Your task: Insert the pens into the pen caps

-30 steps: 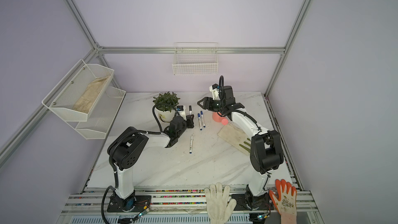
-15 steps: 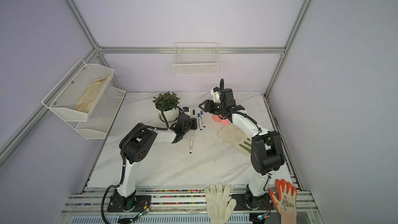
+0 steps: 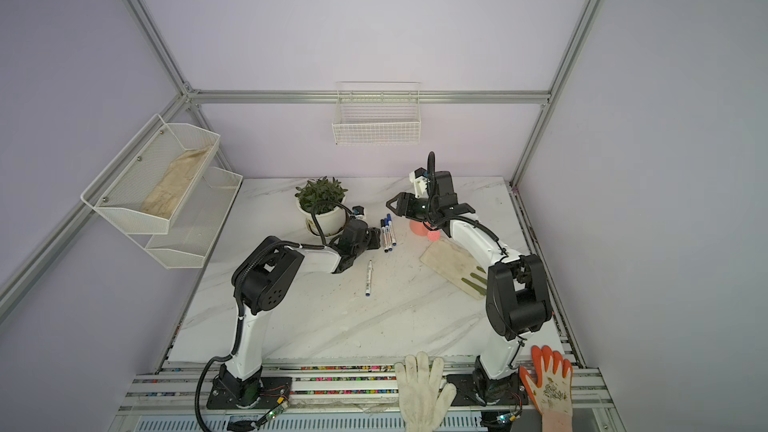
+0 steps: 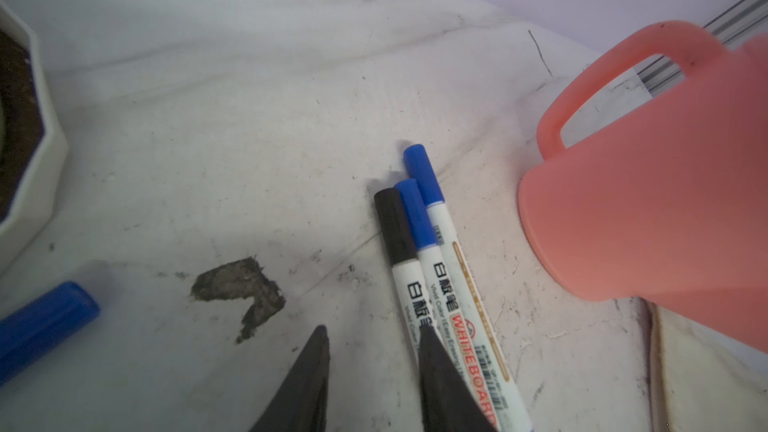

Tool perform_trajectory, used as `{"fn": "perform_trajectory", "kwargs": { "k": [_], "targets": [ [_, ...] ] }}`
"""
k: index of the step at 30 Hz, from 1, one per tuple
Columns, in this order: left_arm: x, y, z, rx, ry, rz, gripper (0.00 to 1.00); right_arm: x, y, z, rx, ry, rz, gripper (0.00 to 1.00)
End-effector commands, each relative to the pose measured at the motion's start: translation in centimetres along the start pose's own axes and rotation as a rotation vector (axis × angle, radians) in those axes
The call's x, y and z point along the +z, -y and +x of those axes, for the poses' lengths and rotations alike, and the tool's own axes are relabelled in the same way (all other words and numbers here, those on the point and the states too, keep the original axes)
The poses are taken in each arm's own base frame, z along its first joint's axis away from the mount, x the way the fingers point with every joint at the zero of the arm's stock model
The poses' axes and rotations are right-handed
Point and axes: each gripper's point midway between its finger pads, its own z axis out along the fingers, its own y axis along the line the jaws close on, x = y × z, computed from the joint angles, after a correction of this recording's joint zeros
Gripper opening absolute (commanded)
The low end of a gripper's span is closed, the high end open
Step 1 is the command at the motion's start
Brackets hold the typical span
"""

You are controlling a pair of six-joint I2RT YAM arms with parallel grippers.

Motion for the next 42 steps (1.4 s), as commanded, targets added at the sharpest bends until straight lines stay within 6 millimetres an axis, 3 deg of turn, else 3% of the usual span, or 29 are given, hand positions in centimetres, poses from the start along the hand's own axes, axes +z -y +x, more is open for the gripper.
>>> {"fn": "perform_trajectory", "kwargs": {
  "k": [1, 4, 8, 12, 16, 21, 27, 32, 36, 39, 42],
  "targets": [
    [-4.4, 2.7, -5.1, 0.05, 0.114, 0.099, 0.39, -1.3, -0.8, -0.4, -0.032, 0.017, 0.0, 0.61],
    [-7.2, 2.1, -2.6, 0.119, 0.038, 0.108, 0.46, -1.1, -0.1, -0.1, -0.028, 0.011, 0.021, 0.61],
    [-10.7, 1.1, 2.7, 0.256, -0.13, 0.104, 0.59, -0.8, 0.4, 0.1, -0.023, 0.005, 0.03, 0.61],
    [-13.3, 1.5, 7.3, 0.361, -0.302, 0.13, 0.7, -0.4, 0.7, 0.3, -0.013, -0.005, 0.032, 0.6],
    [-14.4, 2.1, 8.8, 0.46, -0.37, 0.137, 0.74, -0.2, 0.7, 0.2, -0.007, -0.008, 0.03, 0.6],
    [-14.6, 0.0, 9.8, 0.481, -0.425, 0.011, 0.72, -0.3, 0.5, 0.0, -0.014, -0.005, 0.022, 0.59],
    [-14.6, -0.6, 13.0, 0.512, -0.545, 0.0, 0.6, -0.1, 0.8, 0.4, -0.008, -0.013, 0.026, 0.56],
    [-15.0, -0.7, 14.2, 0.506, -0.605, 0.016, 0.47, -0.1, 1.1, 0.6, -0.008, -0.013, 0.036, 0.56],
    [-15.4, -0.7, 14.8, 0.492, -0.628, 0.03, 0.29, 0.1, 1.5, 1.1, 0.0, -0.024, 0.041, 0.55],
    [-15.2, -0.5, 14.2, 0.49, -0.613, 0.03, 0.12, 0.1, 1.8, 1.3, -0.006, -0.026, 0.054, 0.55],
    [-14.7, 0.4, 11.8, 0.471, -0.537, 0.041, 0.0, 0.2, 2.2, 2.0, -0.004, -0.043, 0.058, 0.55]
  ]
}}
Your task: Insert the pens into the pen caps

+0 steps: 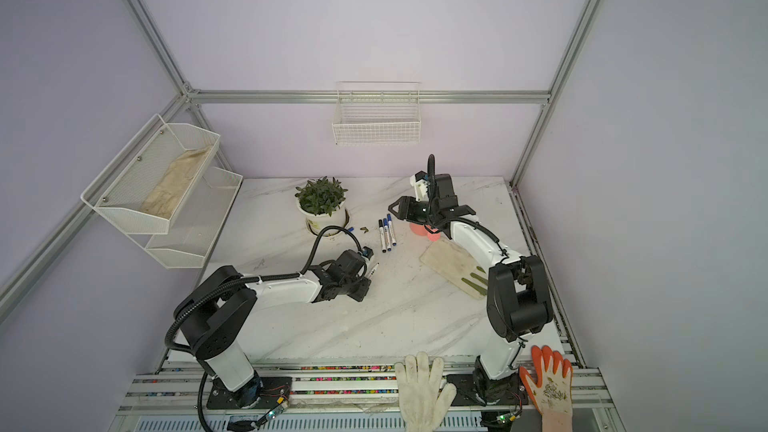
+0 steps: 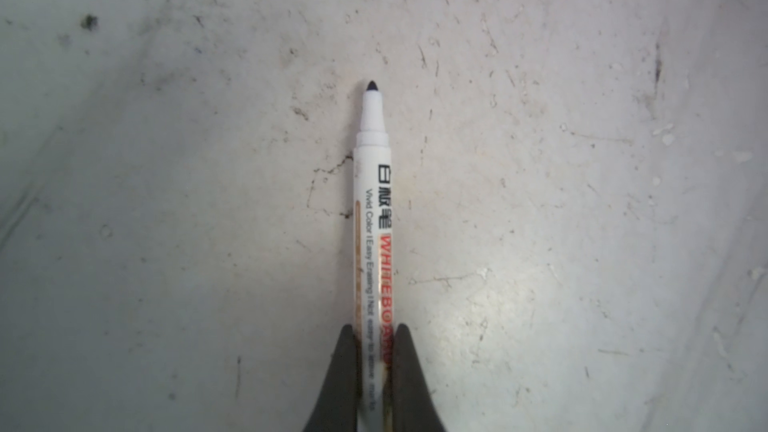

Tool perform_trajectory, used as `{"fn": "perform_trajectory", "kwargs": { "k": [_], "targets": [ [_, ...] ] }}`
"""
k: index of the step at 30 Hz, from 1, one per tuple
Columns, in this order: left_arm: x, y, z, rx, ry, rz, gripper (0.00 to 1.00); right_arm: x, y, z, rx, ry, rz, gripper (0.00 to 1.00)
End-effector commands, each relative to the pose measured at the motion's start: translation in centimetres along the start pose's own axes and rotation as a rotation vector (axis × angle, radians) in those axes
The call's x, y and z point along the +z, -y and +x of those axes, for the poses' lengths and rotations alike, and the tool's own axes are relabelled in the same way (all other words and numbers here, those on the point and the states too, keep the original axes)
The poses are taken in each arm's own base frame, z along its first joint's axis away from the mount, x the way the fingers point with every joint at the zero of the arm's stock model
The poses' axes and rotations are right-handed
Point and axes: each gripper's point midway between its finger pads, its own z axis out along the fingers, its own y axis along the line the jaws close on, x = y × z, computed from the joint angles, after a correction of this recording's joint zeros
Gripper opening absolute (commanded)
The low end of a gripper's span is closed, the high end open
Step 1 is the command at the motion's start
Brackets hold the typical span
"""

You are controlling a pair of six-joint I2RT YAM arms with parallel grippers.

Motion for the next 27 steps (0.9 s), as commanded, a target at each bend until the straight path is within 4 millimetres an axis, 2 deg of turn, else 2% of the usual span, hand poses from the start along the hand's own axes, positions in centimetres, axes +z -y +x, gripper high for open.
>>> {"fn": "perform_trajectory", "kwargs": {
  "k": [1, 4, 5, 8, 12, 17, 27],
  "targets": [
    [-1.2, 0.1, -2.8, -0.025, 0.051, 0.031, 0.0, 0.4, 1.0, 1.2, -0.001, -0.032, 0.018, 0.55],
    [-3.6, -1.0, -7.0, -0.116, 0.224, 0.076, 0.0, 1.2, 0.6, 2.8, -0.023, -0.092, 0.003, 0.56],
    [-4.6, -1.3, -8.7, -0.16, 0.302, 0.108, 0.0, 1.6, 0.2, 3.6, -0.039, -0.123, -0.011, 0.56],
    [-7.0, -2.7, -11.9, -0.272, 0.472, 0.155, 0.0, 2.5, -1.4, 5.4, -0.066, -0.184, -0.066, 0.56],
    [-9.2, -3.6, -14.5, -0.331, 0.598, 0.178, 0.0, 3.5, -3.3, 6.6, -0.097, -0.222, -0.114, 0.56],
    [-10.3, -3.2, -15.5, -0.321, 0.638, 0.206, 0.0, 4.2, -4.8, 5.9, -0.099, -0.2, -0.159, 0.56],
    [-9.9, -3.1, -14.7, -0.322, 0.619, 0.212, 0.0, 3.7, -6.4, 4.5, -0.116, -0.158, -0.2, 0.55]
  ]
}}
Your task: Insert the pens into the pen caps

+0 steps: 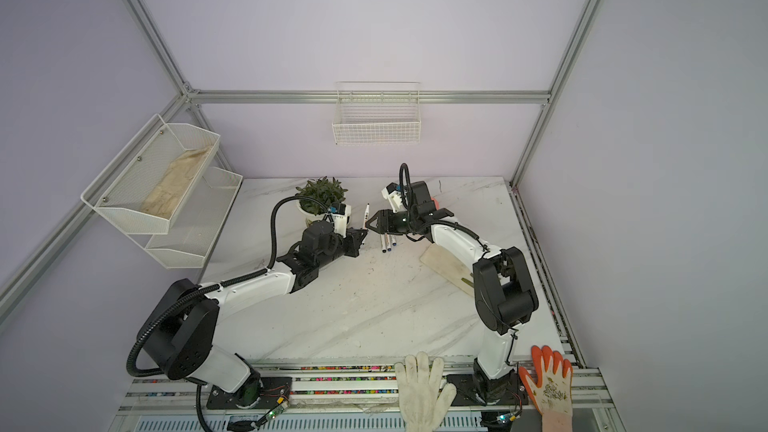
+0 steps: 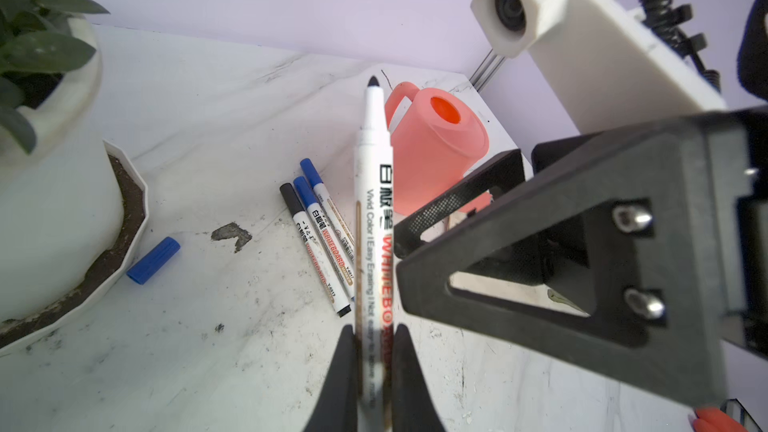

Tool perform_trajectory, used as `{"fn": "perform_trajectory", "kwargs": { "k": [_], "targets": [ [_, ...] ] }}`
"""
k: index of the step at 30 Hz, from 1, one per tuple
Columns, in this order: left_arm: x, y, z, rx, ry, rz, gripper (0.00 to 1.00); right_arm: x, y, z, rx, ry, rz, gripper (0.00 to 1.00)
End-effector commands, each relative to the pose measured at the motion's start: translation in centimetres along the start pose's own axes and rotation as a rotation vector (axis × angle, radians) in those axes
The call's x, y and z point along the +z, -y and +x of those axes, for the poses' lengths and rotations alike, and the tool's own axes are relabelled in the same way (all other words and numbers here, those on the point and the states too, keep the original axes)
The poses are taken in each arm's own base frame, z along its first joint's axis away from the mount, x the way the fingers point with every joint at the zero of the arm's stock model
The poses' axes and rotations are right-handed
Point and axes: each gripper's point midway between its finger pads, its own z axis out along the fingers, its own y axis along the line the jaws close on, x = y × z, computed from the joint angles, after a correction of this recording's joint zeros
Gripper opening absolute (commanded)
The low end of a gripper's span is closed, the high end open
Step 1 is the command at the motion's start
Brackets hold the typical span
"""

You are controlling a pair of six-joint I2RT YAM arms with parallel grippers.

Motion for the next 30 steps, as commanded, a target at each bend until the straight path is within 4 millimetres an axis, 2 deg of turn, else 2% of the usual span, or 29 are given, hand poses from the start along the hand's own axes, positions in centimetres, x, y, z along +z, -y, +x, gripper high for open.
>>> {"fn": "perform_trajectory", "kwargs": {
  "k": [1, 5, 8, 18, 19, 20, 23, 24, 30],
  "targets": [
    [-0.6, 0.5, 0.1, -0.007, 0.018, 0.035, 0.0, -0.5, -1.3, -1.4, -0.024, 0.041, -0.032, 0.55],
    [-0.5, 1.0, 0.3, -0.002, 0.012, 0.065, 0.0, -0.2, -1.5, -2.3, -0.015, 0.066, -0.049, 0.52],
    [-0.7, 1.4, 0.2, 0.003, 0.017, 0.089, 0.0, 0.4, -1.4, -2.6, -0.015, 0.064, -0.056, 0.47],
    [-0.8, 1.6, -0.2, -0.019, 0.054, 0.106, 0.0, 0.9, -1.9, -2.3, 0.015, 0.048, -0.127, 0.07],
    [-0.7, 1.6, -0.3, -0.023, 0.062, 0.107, 0.03, 0.9, -2.0, -2.2, 0.016, 0.047, -0.127, 0.05],
    [-0.6, 1.7, -0.4, -0.022, 0.065, 0.114, 0.14, 0.7, -2.1, -2.3, 0.014, 0.049, -0.129, 0.03],
    [0.0, 1.6, -0.4, -0.022, 0.052, 0.115, 0.34, 0.6, -2.4, -2.2, 0.013, 0.046, -0.135, 0.01],
    [0.3, 1.7, -0.3, -0.022, 0.045, 0.12, 0.37, 0.4, -2.5, -2.3, 0.011, 0.048, -0.135, 0.01],
    [1.4, 2.3, -0.4, -0.007, 0.038, 0.152, 0.33, 0.0, -3.0, -2.7, 0.005, 0.055, -0.136, 0.0]
  ]
}}
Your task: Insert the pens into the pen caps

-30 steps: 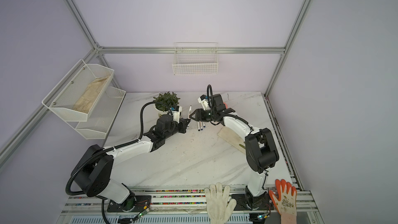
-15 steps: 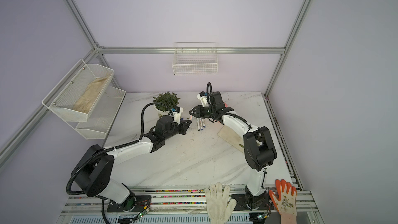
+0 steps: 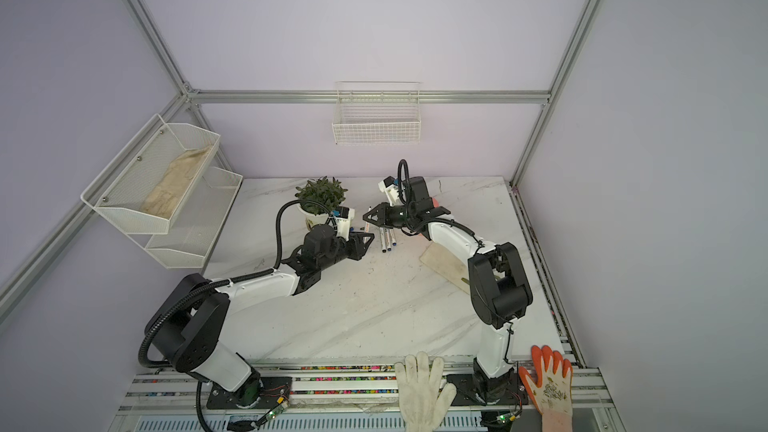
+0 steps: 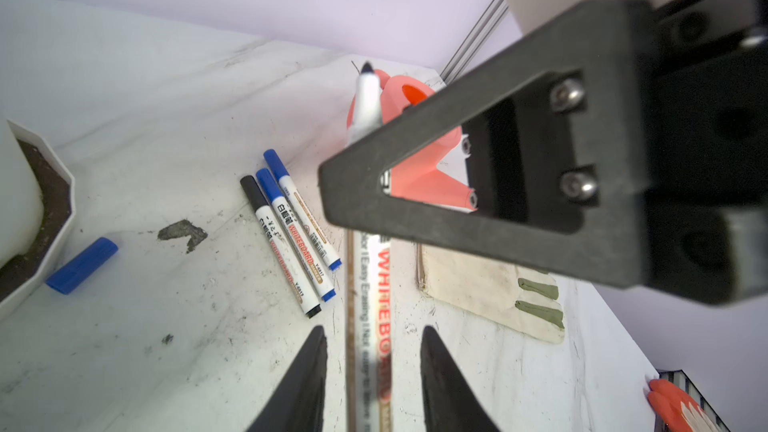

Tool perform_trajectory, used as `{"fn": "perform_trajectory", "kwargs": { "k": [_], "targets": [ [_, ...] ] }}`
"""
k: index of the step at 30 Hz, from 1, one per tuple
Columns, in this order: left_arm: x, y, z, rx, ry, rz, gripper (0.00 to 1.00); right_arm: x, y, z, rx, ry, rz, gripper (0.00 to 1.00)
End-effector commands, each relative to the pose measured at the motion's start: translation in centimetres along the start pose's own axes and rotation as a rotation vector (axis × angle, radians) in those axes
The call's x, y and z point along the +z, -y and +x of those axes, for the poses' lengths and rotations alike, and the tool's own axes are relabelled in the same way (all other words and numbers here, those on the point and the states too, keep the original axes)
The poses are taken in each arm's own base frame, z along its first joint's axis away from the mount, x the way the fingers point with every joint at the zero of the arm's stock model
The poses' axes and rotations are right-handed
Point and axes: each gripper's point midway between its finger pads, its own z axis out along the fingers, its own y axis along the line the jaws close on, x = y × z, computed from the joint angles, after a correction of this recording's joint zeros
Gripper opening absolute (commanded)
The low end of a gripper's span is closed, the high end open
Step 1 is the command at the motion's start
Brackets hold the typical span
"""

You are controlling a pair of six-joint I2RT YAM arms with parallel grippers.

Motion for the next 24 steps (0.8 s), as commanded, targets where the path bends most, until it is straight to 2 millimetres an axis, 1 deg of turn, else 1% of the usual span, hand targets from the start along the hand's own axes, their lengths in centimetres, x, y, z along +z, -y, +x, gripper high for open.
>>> {"fn": "perform_trajectory", "kwargs": {
  "k": [1, 5, 7, 11, 13, 16, 17, 18, 19, 22, 23, 24],
  "targets": [
    [0.3, 1.6, -2.3, 0.023, 0.055, 0.064, 0.32, -0.7, -1.6, -0.6, -0.025, 0.016, -0.029, 0.0],
    [0.3, 2.0, -3.1, 0.033, 0.077, 0.084, 0.28, -0.6, -1.2, -0.4, -0.02, 0.015, -0.015, 0.0],
    [0.3, 2.2, -3.5, 0.035, 0.087, 0.094, 0.27, -0.5, -0.7, -0.1, -0.019, 0.006, 0.0, 0.0],
    [0.2, 2.6, -4.1, 0.038, 0.101, 0.116, 0.26, -0.4, -0.4, 0.1, -0.021, -0.002, 0.003, 0.0],
    [0.2, 2.6, -4.4, 0.037, 0.106, 0.121, 0.2, -0.3, -0.4, 0.1, -0.022, -0.002, 0.002, 0.0],
    [0.0, 2.2, -4.8, 0.026, 0.121, 0.116, 0.05, -0.2, -0.2, 0.1, -0.024, -0.004, 0.011, 0.0],
    [-0.1, 1.7, -4.9, 0.014, 0.126, 0.105, 0.0, -0.1, -0.1, 0.2, -0.026, -0.007, 0.022, 0.0],
    [-0.2, 1.2, -5.0, -0.005, 0.133, 0.088, 0.0, 0.0, 0.2, 0.3, -0.029, -0.01, 0.035, 0.0],
    [-0.5, 0.5, -5.2, -0.033, 0.149, 0.065, 0.0, 0.2, 0.3, 0.5, -0.034, -0.017, 0.049, 0.03],
    [-1.8, -2.3, -5.2, -0.114, 0.201, -0.042, 0.0, 0.8, 1.2, 1.0, -0.037, -0.032, 0.104, 0.31],
    [-2.4, -3.5, -5.2, -0.137, 0.221, -0.101, 0.0, 1.1, 1.6, 1.2, -0.036, -0.037, 0.121, 0.38],
    [-2.9, -4.7, -4.6, -0.155, 0.224, -0.159, 0.0, 1.5, 1.8, 1.4, -0.034, -0.044, 0.135, 0.43]
  ]
}}
